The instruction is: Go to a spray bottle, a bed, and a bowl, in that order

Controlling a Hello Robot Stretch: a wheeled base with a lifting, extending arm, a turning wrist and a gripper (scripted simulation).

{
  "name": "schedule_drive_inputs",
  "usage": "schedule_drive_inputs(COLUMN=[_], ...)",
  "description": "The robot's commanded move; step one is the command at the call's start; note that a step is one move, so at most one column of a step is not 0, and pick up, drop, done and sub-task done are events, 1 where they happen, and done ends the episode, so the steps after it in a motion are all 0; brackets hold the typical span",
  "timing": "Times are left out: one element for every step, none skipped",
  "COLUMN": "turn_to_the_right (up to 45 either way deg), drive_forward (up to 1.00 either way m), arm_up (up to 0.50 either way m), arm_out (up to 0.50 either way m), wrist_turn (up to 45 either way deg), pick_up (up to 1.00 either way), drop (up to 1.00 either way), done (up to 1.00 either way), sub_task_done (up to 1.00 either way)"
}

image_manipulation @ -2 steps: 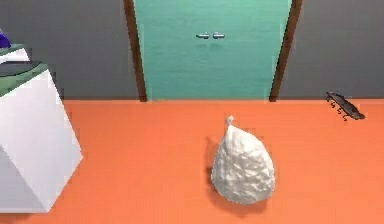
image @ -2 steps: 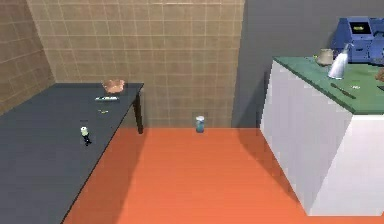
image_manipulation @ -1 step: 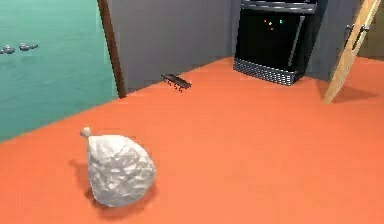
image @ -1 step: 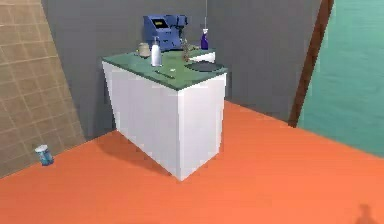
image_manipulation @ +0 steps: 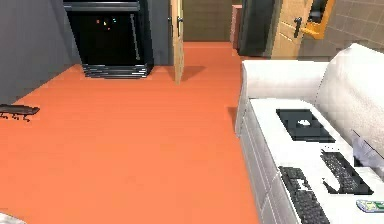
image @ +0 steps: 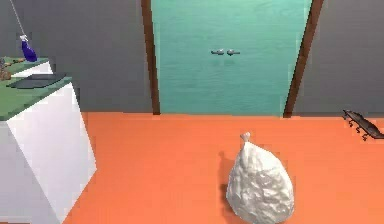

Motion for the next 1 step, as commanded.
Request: schedule_drive_inputs(turn_to_the_right=[0.0], drive_forward=[0.15], arm_up=[0.0], arm_out=[0.0], wrist_turn=[0.0], pick_up=[0.0], drop=[0.0], done=[0.0], sub_task_done=[0.0])
